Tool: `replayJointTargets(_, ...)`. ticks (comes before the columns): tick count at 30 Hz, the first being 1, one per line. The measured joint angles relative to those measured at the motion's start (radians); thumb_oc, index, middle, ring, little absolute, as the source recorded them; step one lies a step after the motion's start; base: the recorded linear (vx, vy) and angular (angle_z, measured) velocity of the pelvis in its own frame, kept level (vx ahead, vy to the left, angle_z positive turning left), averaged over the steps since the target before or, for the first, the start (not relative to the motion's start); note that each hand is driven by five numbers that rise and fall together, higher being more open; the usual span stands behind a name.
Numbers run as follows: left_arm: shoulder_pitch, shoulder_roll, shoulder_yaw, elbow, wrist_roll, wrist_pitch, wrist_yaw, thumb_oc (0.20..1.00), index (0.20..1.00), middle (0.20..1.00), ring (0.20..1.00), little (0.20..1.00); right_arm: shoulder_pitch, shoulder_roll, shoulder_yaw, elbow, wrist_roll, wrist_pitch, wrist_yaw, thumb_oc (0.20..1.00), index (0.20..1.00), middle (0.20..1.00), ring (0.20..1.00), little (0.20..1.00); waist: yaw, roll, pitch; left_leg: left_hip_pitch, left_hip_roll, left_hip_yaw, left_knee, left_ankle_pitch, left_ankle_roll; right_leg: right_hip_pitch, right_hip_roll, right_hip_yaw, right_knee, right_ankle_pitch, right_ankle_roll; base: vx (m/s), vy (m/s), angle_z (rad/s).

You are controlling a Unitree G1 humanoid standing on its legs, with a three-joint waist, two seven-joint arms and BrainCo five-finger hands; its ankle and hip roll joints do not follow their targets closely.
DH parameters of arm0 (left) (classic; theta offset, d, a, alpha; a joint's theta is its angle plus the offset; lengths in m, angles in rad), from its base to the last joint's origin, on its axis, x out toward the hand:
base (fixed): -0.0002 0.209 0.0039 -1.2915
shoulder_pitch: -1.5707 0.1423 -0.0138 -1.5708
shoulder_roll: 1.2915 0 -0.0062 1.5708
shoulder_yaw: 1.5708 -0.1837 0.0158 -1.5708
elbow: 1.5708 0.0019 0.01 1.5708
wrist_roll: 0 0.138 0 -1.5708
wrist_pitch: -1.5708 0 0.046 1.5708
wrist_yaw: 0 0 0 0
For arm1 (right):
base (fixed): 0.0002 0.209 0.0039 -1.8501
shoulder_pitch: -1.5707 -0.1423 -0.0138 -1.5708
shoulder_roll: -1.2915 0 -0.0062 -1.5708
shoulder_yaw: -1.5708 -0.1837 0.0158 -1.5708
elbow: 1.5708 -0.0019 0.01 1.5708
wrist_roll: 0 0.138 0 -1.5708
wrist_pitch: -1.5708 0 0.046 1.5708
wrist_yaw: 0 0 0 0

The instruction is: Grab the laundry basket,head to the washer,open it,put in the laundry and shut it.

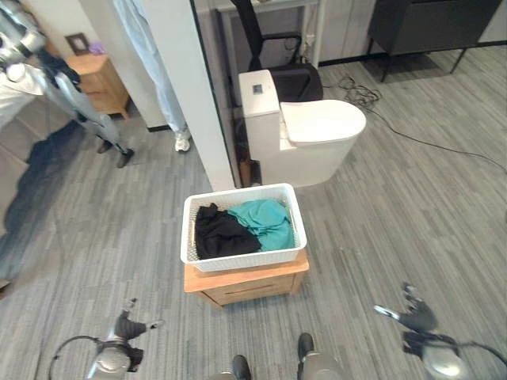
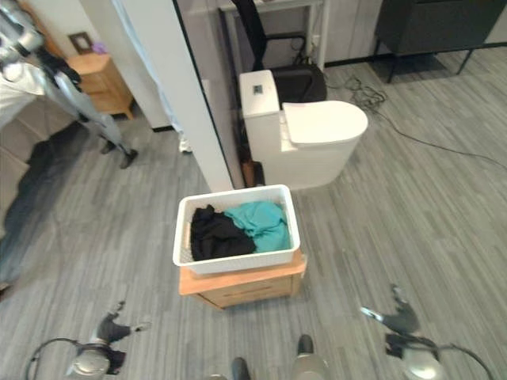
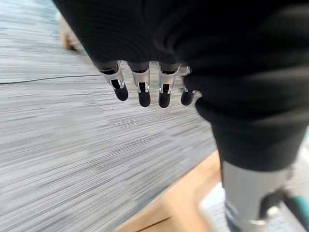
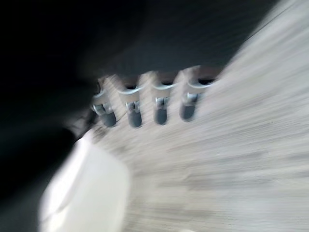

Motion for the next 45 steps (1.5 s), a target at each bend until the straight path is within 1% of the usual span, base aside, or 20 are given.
replayJointTargets(2,0.045,0.024,0.058,-0.117,-0.001,-0.005,-0.036,1.000,1.000,1.000,1.000,1.000,0.086,-0.011,-0.040,-0.094,0.000,0.007,0.044,1.000,1.000,1.000,1.000,1.000,-0.004,-0.007,0.001,-0.003,0.000,0.006,-0.001,0.000,0.004,-0.003,-0.001,0.002,-0.007,0.003,0.004,0.04,0.022,-0.06)
replayJointTargets(6,0.051,0.049,0.122,-0.167,0.000,0.006,-0.054,1.000,1.000,1.000,1.000,1.000,0.121,-0.021,-0.078,-0.237,-0.002,0.028,0.091,1.000,1.000,1.000,1.000,1.000,-0.019,0.002,0.000,-0.005,-0.001,0.019,-0.006,-0.003,0.007,0.000,0.001,0.006,-0.033,0.021,0.006,0.04,0.008,-0.09)
replayJointTargets(11,0.050,0.066,0.161,-0.267,0.001,0.017,-0.070,1.000,1.000,1.000,1.000,1.000,0.108,-0.043,-0.162,-0.386,-0.001,0.053,0.114,1.000,1.000,1.000,1.000,1.000,-0.016,0.004,-0.001,-0.001,-0.001,0.020,-0.004,-0.002,0.006,0.020,0.007,0.006,-0.071,0.039,0.002,0.01,0.000,0.00)
replayJointTargets(13,-0.019,0.107,0.156,-0.286,0.000,0.035,-0.081,1.000,1.000,1.000,1.000,1.000,0.025,-0.079,-0.175,-0.394,0.001,0.070,0.112,1.000,1.000,1.000,1.000,1.000,-0.016,-0.013,-0.005,-0.010,-0.001,0.023,-0.001,-0.001,0.006,0.024,0.009,0.008,-0.100,0.057,0.004,0.00,-0.016,-0.01)
replayJointTargets(14,-0.097,0.145,0.121,-0.279,-0.006,0.046,-0.083,1.000,1.000,1.000,1.000,1.000,-0.012,-0.093,-0.174,-0.384,0.021,0.077,0.112,1.000,1.000,1.000,1.000,1.000,-0.008,-0.021,-0.005,-0.022,-0.001,0.023,0.002,0.000,0.005,0.020,0.009,0.008,-0.110,0.065,0.004,0.00,-0.034,0.00)
replayJointTargets(17,-0.207,0.176,0.075,-0.268,-0.026,0.067,-0.095,1.000,1.000,1.000,1.000,1.000,-0.044,-0.157,-0.172,-0.354,0.041,0.115,0.113,1.000,1.000,1.000,1.000,1.000,-0.009,-0.029,-0.003,-0.039,-0.002,0.024,0.004,0.002,0.005,0.025,0.011,0.007,-0.149,0.092,0.004,0.00,-0.022,-0.01)
replayJointTargets(19,-0.295,0.175,0.019,-0.195,-0.047,0.083,-0.101,1.000,1.000,1.000,1.000,1.000,-0.074,-0.202,-0.156,-0.303,0.078,0.123,0.113,1.000,1.000,1.000,1.000,1.000,-0.012,-0.033,-0.002,-0.045,-0.002,0.028,0.005,0.002,0.005,0.029,0.014,0.006,-0.174,0.109,-0.002,-0.01,-0.037,-0.05)
replayJointTargets(21,-0.479,0.172,-0.124,0.002,-0.060,0.117,-0.109,1.000,1.000,1.000,1.000,1.000,-0.192,-0.263,-0.052,-0.164,0.154,0.147,0.116,1.000,1.000,1.000,1.000,1.000,-0.015,-0.047,0.009,-0.053,-0.001,0.027,0.006,0.007,0.003,0.022,0.015,0.006,-0.173,0.118,-0.009,-0.01,-0.017,-0.01)
replayJointTargets(22,-0.492,0.167,-0.132,0.007,-0.076,0.122,-0.109,1.000,1.000,1.000,1.000,1.000,-0.206,-0.260,-0.044,-0.157,0.167,0.150,0.117,1.000,1.000,1.000,1.000,1.000,-0.017,-0.049,0.010,-0.054,-0.001,0.028,0.005,0.008,0.002,0.020,0.016,0.006,-0.173,0.118,-0.009,-0.01,-0.033,-0.01)
replayJointTargets(24,-0.604,0.148,-0.228,0.145,-0.173,0.138,-0.108,1.000,1.000,1.000,1.000,1.000,-0.278,-0.271,0.057,-0.086,0.306,0.159,0.132,1.000,1.000,1.000,1.000,1.000,-0.017,-0.057,0.018,-0.060,0.000,0.026,0.002,0.010,0.001,0.014,0.016,0.003,-0.181,0.116,-0.008,-0.02,-0.031,0.04)
replayJointTargets(26,-0.665,0.139,-0.253,0.208,-0.236,0.145,-0.107,1.000,1.000,1.000,1.000,1.000,-0.316,-0.280,0.119,-0.061,0.385,0.164,0.135,1.000,1.000,1.000,1.000,1.000,-0.014,-0.057,0.022,-0.074,-0.002,0.024,0.002,0.013,0.003,0.001,0.014,0.001,-0.181,0.119,-0.009,-0.02,-0.035,0.09)
replayJointTargets(27,-0.812,0.131,-0.374,0.406,-0.313,0.153,-0.110,1.000,1.000,1.000,1.000,1.000,-0.373,-0.378,0.250,-0.047,0.469,0.172,0.138,1.000,1.000,1.000,1.000,1.000,-0.010,-0.055,0.023,-0.089,-0.003,0.017,0.009,0.014,0.004,-0.007,0.010,-0.009,-0.181,0.121,-0.008,-0.01,-0.020,0.16)
replayJointTargets(28,-0.919,0.137,-0.431,0.500,-0.356,0.167,-0.106,1.000,1.000,1.000,1.000,1.000,-0.438,-0.448,0.302,-0.062,0.515,0.175,0.154,1.000,1.000,1.000,1.000,1.000,-0.011,-0.054,0.026,-0.108,-0.004,0.010,0.003,0.027,0.006,-0.025,0.009,-0.015,-0.176,0.127,-0.007,0.02,-0.009,0.19)
replayJointTargets(30,-0.948,0.135,-0.422,0.500,-0.390,0.158,-0.107,1.000,1.000,1.000,1.000,1.000,-0.504,-0.472,0.268,-0.071,0.576,0.167,0.152,1.000,1.000,1.000,1.000,1.000,-0.010,-0.037,0.036,-0.105,-0.003,0.006,-0.004,0.030,0.004,-0.023,0.013,-0.020,-0.175,0.130,-0.012,0.02,-0.009,0.08)
replayJointTargets(31,-0.991,0.126,-0.459,0.568,-0.397,0.156,-0.110,1.000,1.000,1.000,1.000,1.000,-0.527,-0.499,0.297,-0.067,0.603,0.168,0.151,1.000,1.000,1.000,1.000,1.000,-0.009,-0.030,0.040,-0.105,-0.003,0.004,-0.004,0.030,0.004,-0.023,0.012,-0.022,-0.174,0.130,-0.012,0.00,0.000,0.00)
replayJointTargets(32,-1.066,0.112,-0.495,0.713,-0.391,0.170,-0.111,1.000,1.000,1.000,1.000,1.000,-0.597,-0.543,0.366,-0.062,0.638,0.174,0.156,1.000,1.000,1.000,1.000,1.000,-0.016,-0.025,0.044,-0.105,-0.004,0.002,-0.005,0.030,0.004,-0.022,0.012,-0.024,-0.173,0.131,-0.012,0.00,0.000,0.00)
replayJointTargets(34,-1.092,0.112,-0.493,0.746,-0.390,0.172,-0.110,1.000,1.000,1.000,1.000,1.000,-0.637,-0.542,0.368,-0.061,0.669,0.174,0.154,1.000,1.000,1.000,1.000,1.000,-0.016,-0.023,0.045,-0.105,-0.003,0.000,-0.005,0.031,0.003,-0.022,0.013,-0.024,-0.173,0.131,-0.012,-0.01,0.000,0.02)
replayJointTargets(36,-1.100,0.111,-0.458,0.764,-0.390,0.170,-0.110,1.000,1.000,1.000,1.000,1.000,-0.684,-0.543,0.382,-0.053,0.687,0.175,0.153,1.000,1.000,1.000,1.000,1.000,-0.015,-0.017,0.049,-0.105,-0.004,-0.003,-0.005,0.031,0.003,-0.022,0.013,-0.024,-0.173,0.131,-0.012,-0.03,0.000,0.03)
replayJointTargets(42,-1.103,0.106,-0.477,0.820,-0.354,0.180,-0.110,1.000,1.000,1.000,1.000,1.000,-0.910,-0.550,0.579,0.142,0.739,0.188,0.154,1.000,1.000,1.000,1.000,1.000,-0.009,-0.026,0.058,-0.128,-0.005,-0.005,-0.005,0.034,0.000,-0.045,0.012,-0.026,-0.173,0.133,-0.015,-0.02,-0.001,0.00)
replayJointTargets(45,-1.088,0.089,-0.480,0.831,-0.351,0.188,-0.109,1.000,1.000,1.000,1.000,1.000,-1.027,-0.515,0.656,0.261,0.744,0.198,0.152,1.000,1.000,1.000,1.000,1.000,-0.003,-0.028,0.070,-0.141,-0.005,-0.005,-0.005,0.036,0.000,-0.057,0.012,-0.026,-0.173,0.136,-0.016,-0.03,-0.005,-0.01)
